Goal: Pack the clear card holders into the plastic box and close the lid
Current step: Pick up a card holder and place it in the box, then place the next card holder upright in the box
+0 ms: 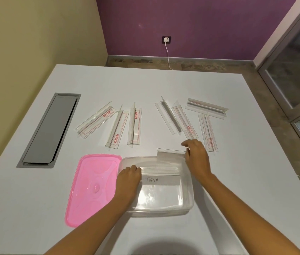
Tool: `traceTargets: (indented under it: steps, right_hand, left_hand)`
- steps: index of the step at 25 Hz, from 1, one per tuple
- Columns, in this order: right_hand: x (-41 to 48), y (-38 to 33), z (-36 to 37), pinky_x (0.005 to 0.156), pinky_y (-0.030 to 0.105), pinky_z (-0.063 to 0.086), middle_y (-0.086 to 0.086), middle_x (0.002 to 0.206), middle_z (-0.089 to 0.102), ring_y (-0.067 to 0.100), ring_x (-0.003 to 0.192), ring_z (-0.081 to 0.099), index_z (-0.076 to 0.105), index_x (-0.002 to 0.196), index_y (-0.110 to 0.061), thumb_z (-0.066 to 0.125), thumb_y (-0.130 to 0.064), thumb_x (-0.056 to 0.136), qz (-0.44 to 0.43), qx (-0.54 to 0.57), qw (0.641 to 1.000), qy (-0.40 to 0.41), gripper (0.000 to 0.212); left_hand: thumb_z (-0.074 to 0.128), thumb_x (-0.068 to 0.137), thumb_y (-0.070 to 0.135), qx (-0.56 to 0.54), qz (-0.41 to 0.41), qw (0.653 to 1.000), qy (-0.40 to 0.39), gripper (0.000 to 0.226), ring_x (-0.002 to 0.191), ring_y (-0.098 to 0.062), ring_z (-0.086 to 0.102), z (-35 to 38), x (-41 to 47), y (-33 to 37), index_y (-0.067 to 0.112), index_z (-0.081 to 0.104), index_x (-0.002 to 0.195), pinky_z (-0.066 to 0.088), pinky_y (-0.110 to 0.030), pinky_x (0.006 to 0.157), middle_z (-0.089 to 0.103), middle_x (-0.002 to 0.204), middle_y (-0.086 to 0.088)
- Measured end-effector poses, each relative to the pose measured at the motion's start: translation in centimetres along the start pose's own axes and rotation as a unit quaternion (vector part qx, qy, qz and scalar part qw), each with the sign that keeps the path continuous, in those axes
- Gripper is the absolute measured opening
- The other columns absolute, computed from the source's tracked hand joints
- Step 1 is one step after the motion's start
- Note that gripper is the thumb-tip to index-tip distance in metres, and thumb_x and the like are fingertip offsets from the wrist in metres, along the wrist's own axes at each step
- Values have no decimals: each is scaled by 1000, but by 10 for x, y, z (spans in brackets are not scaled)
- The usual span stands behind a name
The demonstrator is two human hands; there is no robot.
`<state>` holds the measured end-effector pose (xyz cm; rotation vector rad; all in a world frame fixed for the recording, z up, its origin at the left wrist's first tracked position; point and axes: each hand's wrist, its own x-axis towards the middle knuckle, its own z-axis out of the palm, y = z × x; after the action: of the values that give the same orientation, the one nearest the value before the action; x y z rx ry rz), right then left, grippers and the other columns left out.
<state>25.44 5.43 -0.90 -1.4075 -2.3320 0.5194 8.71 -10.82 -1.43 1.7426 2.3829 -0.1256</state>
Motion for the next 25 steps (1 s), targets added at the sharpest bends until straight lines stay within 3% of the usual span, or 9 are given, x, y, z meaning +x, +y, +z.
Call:
traceTargets:
  steps: [3,5,8,10,13,15,18,21,25]
  right_hand:
    - [17,37,6,88,42,50,14,115,62,30,107,56,61,116,-7,60,-4,88,51,-86,980,-171,29]
    - [18,49,10,85,40,50,15,108,64,31,101,60,62,112,-6,60,-4,87,41,-112,968,-222,25]
    - [15,53,15,76,39,47,14,92,66,34,88,62,61,97,-5,50,4,84,26,-110,973,-202,19]
    - [13,53,15,79,41,50,13,94,66,32,86,62,59,99,-4,47,4,86,34,-89,979,-177,20]
    - [13,49,7,80,41,53,13,102,66,28,88,61,58,106,-4,49,-1,91,69,-19,989,-128,17]
    - [11,39,-6,75,31,53,9,106,65,22,86,58,57,109,-5,51,-3,93,110,62,988,-85,17]
    - [7,16,-30,74,22,51,-1,106,58,17,90,55,55,116,-11,52,-8,94,164,166,972,-26,22]
    - [0,-13,-49,72,20,50,-5,109,62,16,95,59,57,113,-16,54,-10,93,213,295,931,10,21]
    - [-20,-54,-49,80,34,57,11,110,69,26,97,67,58,113,-5,57,1,90,268,539,798,-37,24]
  left_hand:
    - [89,15,-2,-4,-4,1000,9,45,35,-14,54,0,1,0,16,63,48,37,-16,30,57,44,2]
    - [89,14,-1,-4,-4,1000,12,46,36,-14,55,2,2,-1,16,65,49,38,-16,30,58,44,2]
    - [88,11,-1,12,-5,1000,20,48,35,-12,54,2,3,-1,17,65,50,36,-16,29,57,44,4]
    - [87,13,-2,15,-2,999,34,47,36,-13,54,3,4,-1,16,66,51,36,-16,30,58,45,3]
    - [82,52,-2,-27,-11,999,19,35,65,-18,66,5,1,-3,12,71,82,50,-25,47,70,76,-2]
    - [60,80,1,-78,-16,996,31,34,94,-23,62,7,2,-1,11,62,111,52,-32,67,66,108,-4]
    - [52,91,16,-195,-25,978,77,32,106,-19,59,-7,0,8,18,56,123,52,-32,76,60,122,2]
    - [60,91,29,-373,-37,924,80,35,109,-13,57,-29,3,20,22,54,124,48,-27,87,60,124,6]
    - [68,81,43,-563,-55,824,8,49,100,-5,60,-54,12,32,27,54,125,47,-13,79,62,122,11]
